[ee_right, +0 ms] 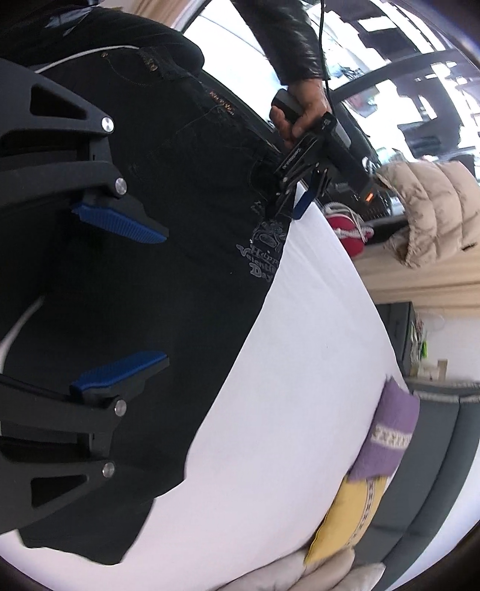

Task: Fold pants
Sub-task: 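Lower the left gripper onto the jeans waistband and close it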

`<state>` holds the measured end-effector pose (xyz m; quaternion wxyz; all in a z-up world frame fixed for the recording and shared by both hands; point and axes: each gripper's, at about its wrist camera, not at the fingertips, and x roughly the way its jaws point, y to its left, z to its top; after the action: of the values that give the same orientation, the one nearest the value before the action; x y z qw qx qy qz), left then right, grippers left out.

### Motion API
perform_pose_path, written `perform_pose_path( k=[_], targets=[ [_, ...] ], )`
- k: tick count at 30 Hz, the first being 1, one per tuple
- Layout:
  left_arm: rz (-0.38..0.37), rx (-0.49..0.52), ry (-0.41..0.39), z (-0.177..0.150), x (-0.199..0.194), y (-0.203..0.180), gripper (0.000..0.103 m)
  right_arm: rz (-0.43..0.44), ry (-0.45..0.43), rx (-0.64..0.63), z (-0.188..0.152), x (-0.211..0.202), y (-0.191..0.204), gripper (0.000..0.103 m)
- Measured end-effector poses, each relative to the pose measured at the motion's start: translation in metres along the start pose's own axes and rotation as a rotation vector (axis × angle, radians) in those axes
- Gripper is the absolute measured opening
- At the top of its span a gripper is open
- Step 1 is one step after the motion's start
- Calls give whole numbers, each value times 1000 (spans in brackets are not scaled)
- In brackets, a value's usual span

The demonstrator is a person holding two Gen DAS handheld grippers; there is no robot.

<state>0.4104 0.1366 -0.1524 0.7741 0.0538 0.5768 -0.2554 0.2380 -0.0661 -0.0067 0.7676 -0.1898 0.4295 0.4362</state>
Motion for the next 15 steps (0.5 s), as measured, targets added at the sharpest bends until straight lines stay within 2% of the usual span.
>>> perform_pose_path(
  k=[2, 3, 4, 6, 7, 11, 12, 15],
  targets=[
    [-18, -13, -13, 1, -2, 8, 69, 13, 9, -29, 8, 11, -3, 61],
    [-12, -24, -15, 1, -4, 13, 57, 17, 10, -40, 11, 15, -2, 61],
    [-3, -27, -13, 1, -4, 17, 39, 23, 10, -58, 16, 19, -2, 60],
    [-37, -31, 1, -3, -3, 19, 18, 34, 10, -80, 25, 29, -1, 58],
    [-25, -13, 6, -4, -3, 15, 10, 39, 13, -91, 31, 34, -1, 58],
    [64, 43, -18, -11, -11, -4, 3, 47, 37, -145, 55, 55, 1, 52],
    [75, 51, -38, -15, -16, -7, 3, 44, 50, -159, 61, 60, 1, 49],
    [92, 49, -127, -26, -35, -14, 3, 40, 80, -204, 76, 75, 6, 48]
  ],
)
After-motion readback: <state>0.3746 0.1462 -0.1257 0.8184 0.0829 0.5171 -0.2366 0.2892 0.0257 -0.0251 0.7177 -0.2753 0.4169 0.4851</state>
